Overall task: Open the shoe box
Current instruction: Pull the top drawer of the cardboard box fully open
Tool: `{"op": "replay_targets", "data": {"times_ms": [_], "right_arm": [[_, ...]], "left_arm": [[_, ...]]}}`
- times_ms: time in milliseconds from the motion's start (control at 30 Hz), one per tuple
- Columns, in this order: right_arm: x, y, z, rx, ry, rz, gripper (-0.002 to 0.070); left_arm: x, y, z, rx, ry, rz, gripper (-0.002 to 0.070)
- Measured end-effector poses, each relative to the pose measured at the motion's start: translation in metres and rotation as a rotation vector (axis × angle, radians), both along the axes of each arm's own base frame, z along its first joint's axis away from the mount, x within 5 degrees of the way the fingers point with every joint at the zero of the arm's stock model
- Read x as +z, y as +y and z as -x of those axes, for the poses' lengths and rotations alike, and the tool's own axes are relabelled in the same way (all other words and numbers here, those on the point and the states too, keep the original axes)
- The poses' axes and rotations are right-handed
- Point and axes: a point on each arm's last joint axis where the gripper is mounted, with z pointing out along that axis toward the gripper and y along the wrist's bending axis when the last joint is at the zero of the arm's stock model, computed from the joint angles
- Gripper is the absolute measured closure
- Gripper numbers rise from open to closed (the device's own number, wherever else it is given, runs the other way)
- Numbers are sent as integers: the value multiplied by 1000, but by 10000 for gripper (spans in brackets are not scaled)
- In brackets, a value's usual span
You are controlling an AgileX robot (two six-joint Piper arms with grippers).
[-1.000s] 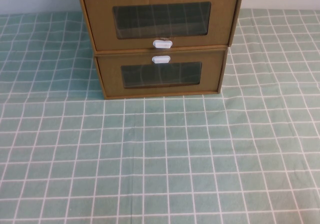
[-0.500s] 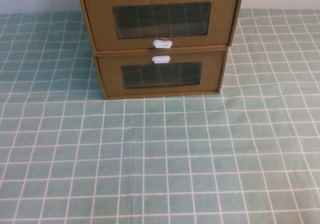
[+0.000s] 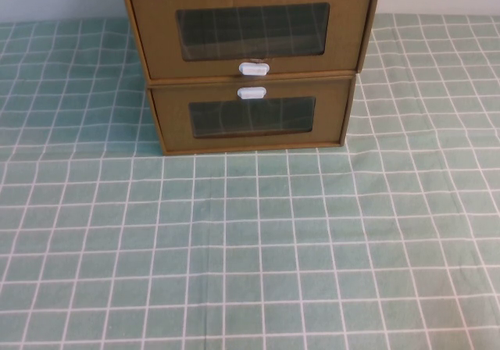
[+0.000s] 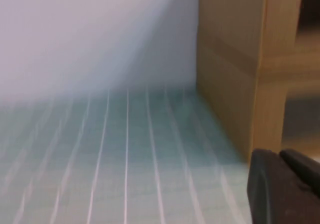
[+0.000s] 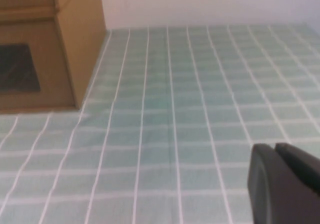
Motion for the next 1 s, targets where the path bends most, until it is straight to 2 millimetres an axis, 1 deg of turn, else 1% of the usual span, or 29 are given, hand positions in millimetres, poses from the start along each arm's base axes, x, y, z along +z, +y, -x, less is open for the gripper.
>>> {"op": "replay_targets", "data": {"times_ms": [167, 267, 367, 533, 633, 733, 900, 933, 1000], "right_arm": [[21, -5, -1, -60, -229, -5, 690], [32, -8, 1, -93, -357, -10, 690], [39, -10, 3, -114, -435, -14, 690], [41, -11, 3, -119, -451, -16, 690], [45, -12, 5, -131, -503, -31, 690], [56, -15, 10, -159, -636, -69, 690], [78, -21, 28, -211, -958, -144, 690], [81, -22, 31, -212, -998, -162, 690], [92, -22, 36, -200, -1050, -199, 690]], "left_arm": [[29, -4, 6, -51, -327, 30, 680], [39, -5, 10, -70, -446, 42, 680], [43, -6, 12, -76, -488, 47, 680], [43, -6, 12, -77, -495, 47, 680], [47, -6, 14, -91, -538, 75, 680], [54, -6, 20, -120, -629, 127, 680], [68, -2, 31, -143, -806, 251, 680], [72, -1, 33, -139, -821, 280, 680], [86, 4, 37, -125, -860, 357, 680]]}}
